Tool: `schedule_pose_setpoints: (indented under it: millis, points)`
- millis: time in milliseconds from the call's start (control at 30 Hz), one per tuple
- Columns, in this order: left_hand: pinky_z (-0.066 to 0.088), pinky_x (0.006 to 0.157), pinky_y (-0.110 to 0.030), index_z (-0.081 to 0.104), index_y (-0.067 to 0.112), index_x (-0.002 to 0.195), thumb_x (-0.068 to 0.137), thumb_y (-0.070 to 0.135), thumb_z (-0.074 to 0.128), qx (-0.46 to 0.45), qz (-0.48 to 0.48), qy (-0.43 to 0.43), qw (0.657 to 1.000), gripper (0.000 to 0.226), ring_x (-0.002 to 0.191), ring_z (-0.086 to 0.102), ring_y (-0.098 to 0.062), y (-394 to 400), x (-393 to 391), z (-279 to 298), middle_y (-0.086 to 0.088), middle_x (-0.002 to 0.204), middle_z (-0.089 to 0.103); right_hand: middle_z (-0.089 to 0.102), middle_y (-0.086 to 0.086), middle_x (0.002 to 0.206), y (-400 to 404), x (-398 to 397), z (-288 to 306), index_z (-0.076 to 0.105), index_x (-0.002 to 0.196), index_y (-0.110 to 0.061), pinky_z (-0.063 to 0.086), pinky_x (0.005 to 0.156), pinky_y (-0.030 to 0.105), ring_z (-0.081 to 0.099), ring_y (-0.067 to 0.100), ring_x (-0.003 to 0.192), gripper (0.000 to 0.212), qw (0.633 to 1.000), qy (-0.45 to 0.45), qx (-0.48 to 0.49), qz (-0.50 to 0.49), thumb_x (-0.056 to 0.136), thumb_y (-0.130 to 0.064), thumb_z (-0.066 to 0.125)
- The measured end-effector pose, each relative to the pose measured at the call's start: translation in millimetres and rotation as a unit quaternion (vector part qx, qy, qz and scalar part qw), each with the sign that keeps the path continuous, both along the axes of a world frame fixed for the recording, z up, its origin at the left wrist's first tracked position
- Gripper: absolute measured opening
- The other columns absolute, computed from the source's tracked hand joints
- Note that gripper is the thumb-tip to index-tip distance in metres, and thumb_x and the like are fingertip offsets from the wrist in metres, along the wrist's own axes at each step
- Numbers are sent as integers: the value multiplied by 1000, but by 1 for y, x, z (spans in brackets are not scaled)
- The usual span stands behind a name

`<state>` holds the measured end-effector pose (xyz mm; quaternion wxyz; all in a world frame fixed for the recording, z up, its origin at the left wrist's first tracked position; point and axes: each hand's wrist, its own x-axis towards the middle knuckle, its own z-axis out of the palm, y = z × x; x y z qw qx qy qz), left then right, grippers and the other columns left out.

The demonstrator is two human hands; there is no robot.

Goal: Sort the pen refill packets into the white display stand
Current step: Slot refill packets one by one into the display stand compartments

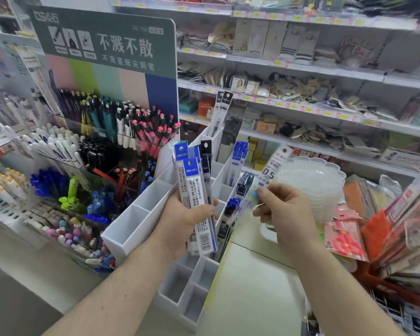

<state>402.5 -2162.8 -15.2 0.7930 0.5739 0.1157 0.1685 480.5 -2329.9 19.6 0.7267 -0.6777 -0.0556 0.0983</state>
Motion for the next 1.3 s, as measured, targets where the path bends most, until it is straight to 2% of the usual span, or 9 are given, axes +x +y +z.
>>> schedule_pose_setpoints:
  millis: [200,333,433,600,700,767,1033,1167,1300]
  points:
    - [53,55,-30,59,5,104,63,0,66,9,15,15,1000,42,58,65,-20,-6,-4,9,-10,81,69,65,6,64,-8,1,10,61,84,-5,48,51,25,66,13,51,10,999,-19,2,-34,93,-4,64]
    - [56,57,-29,59,0,104,61,3,67,33,23,-7,999,44,61,67,-19,-8,-20,35,-5,75,71,66,1,59,-8,0,14,62,79,-6,49,50,25,66,14,51,14,999,-28,3,-37,93,-3,63]
    - [57,58,-27,60,6,99,61,4,66,40,47,-36,997,39,65,69,-15,2,-36,60,-1,75,72,66,1,58,-7,0,16,63,77,-7,49,48,23,66,15,50,16,999,-33,11,-34,93,-1,63]
    - [57,59,-26,58,5,111,62,6,69,33,111,-43,992,50,68,71,-15,24,-55,78,-1,78,73,66,3,60,-1,1,27,63,79,-6,50,46,20,65,15,50,16,998,-47,23,-22,93,1,61]
    - [56,57,-24,57,0,118,69,-2,74,36,149,-37,988,52,65,71,-14,31,-58,79,0,77,73,67,4,62,9,3,37,63,80,-7,52,47,22,66,16,50,15,998,-64,23,-13,93,0,62]
    - [57,57,-25,58,1,118,82,-10,67,32,165,-30,985,39,65,71,-14,34,-59,77,1,76,73,68,3,61,21,6,45,64,78,-8,52,50,28,67,17,52,16,996,-88,16,-4,93,-2,64]
    - [56,63,-30,57,9,114,86,-11,60,-3,169,-16,985,35,72,70,-16,35,-61,71,0,79,71,69,5,76,89,23,78,60,67,-17,44,46,16,68,18,57,26,973,-209,-75,67,90,-7,68]
    - [56,58,-27,58,6,110,84,-11,63,-7,164,-11,986,32,70,71,-15,33,-62,73,-5,83,70,67,-3,74,107,36,78,62,65,-22,45,58,22,67,21,72,25,956,-252,-138,62,88,-16,69]
    - [57,59,-26,59,11,108,84,-10,63,1,155,-7,988,32,73,72,-16,32,-62,73,-6,86,69,65,-5,76,116,50,77,64,64,-23,42,65,23,58,14,73,24,950,-254,-173,51,86,-19,70]
